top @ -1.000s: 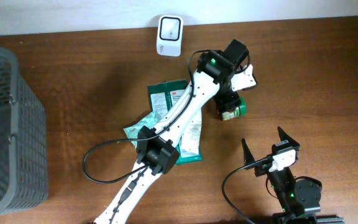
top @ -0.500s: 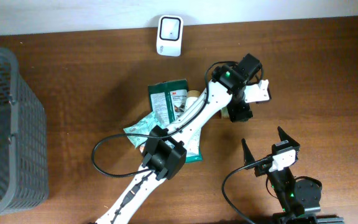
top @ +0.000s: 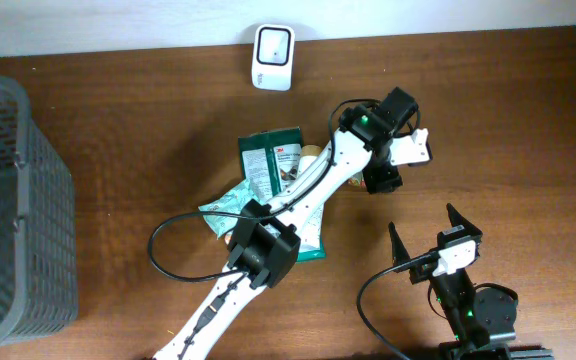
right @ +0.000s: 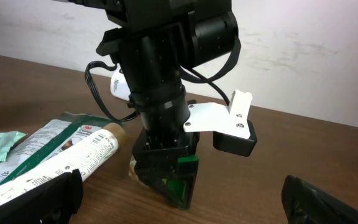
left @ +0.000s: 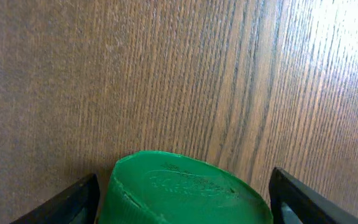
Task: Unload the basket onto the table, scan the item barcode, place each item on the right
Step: 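Set the jar down on its side right of the tube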
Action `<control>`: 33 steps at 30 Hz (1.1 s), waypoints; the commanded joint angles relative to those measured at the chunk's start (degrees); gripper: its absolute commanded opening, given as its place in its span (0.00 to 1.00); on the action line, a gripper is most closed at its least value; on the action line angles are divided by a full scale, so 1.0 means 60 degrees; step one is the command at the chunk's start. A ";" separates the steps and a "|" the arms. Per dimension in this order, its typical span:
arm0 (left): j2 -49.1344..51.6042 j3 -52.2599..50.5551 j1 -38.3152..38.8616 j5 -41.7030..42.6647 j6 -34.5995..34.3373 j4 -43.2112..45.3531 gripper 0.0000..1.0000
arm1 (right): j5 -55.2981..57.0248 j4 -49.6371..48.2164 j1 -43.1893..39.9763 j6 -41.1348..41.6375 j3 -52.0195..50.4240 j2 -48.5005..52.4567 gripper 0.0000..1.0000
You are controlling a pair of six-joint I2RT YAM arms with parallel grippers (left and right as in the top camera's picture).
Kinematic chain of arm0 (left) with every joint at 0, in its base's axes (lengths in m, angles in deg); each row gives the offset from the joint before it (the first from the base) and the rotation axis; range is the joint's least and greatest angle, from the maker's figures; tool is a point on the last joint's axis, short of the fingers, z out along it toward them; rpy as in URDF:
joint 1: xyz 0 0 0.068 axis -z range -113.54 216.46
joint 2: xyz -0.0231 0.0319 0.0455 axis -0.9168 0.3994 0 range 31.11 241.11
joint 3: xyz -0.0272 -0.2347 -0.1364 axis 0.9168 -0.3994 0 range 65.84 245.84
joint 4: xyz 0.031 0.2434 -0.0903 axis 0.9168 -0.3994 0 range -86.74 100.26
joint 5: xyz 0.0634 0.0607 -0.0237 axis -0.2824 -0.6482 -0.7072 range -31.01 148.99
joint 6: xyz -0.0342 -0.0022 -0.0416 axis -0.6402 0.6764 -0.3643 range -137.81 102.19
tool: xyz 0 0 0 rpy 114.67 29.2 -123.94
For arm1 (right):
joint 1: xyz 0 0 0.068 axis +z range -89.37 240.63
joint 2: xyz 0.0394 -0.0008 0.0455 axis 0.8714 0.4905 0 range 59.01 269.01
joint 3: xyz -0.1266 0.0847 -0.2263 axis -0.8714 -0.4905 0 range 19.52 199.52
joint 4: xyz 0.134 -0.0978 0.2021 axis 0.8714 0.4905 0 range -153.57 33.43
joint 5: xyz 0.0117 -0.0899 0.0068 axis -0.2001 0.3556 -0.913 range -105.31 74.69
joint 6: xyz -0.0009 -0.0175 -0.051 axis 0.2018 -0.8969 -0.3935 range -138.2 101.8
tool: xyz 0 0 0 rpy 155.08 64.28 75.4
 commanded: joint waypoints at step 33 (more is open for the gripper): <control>-0.1151 0.0550 -0.0313 -0.2779 -0.3978 -0.1013 0.58 | 0.0018 0.0033 0.0062 0.0033 -0.0047 -0.0073 0.98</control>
